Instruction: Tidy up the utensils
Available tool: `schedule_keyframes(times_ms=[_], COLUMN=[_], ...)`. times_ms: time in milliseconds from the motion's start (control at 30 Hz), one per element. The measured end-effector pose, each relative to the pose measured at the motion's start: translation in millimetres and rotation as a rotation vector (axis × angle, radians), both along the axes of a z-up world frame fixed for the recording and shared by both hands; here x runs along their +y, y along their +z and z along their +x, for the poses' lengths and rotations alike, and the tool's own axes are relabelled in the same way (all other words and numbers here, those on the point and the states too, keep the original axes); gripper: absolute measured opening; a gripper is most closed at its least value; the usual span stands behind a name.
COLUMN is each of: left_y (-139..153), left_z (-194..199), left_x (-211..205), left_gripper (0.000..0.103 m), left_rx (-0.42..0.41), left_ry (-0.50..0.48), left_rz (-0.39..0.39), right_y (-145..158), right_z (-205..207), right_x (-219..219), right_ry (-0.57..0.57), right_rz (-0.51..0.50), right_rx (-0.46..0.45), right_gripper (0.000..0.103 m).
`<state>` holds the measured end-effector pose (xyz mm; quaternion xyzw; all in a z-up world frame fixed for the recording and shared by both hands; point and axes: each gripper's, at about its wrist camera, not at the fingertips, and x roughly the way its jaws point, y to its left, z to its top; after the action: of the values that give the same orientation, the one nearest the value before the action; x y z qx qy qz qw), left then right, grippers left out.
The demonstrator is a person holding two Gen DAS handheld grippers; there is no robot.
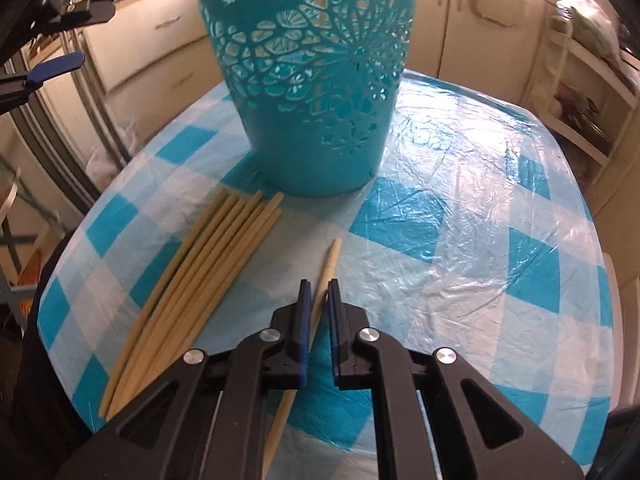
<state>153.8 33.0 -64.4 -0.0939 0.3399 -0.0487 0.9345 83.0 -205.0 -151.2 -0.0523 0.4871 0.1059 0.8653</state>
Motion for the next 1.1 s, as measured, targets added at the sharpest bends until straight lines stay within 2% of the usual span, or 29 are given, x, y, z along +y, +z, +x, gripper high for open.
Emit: schedule_keyframes(times_ms=[200,333,500,700,833,967,1100], left_y=[-31,-43,-53,-57,-52,-47,-44], left_z=[-8,-15,-18,-20,-25,-29,-33], left_x=[0,-3,3,4,-1,-3,-2], left_gripper=[0.07,0.07,0.071,0.071,0.071,0.072,0.072], left_rx=[0.099,0.128,0.171,0.197,0.192,0.184,0.185], left_ry=[-0.019,-0.038,-0.029,-0.03,-0.045,-0.05,-0.052], left_rz=[-0.016,-0.004,-0.009,-0.019,-0.014,-0.019,-0.033], right_y=[2,2,25,80,130,179,214], right_z=[-7,-13,-40,-56,-58,-42,-17], right_x=[1,-8,-28,-45,-51,-40,-33], right_ry=[-0.022,-0.064,-0.079,-0.084,-0.057,-0.021,-0.043], right_rz=[-0.044,0.068,0.261,0.46,0.578,0.648,0.663], right_rx=[-0.01,-0.008,-0.059,-0.169,-0.285,-0.4,-0.518], right_gripper=[0.008,0.006,0.006,0.006,0.006,0.006,0.006])
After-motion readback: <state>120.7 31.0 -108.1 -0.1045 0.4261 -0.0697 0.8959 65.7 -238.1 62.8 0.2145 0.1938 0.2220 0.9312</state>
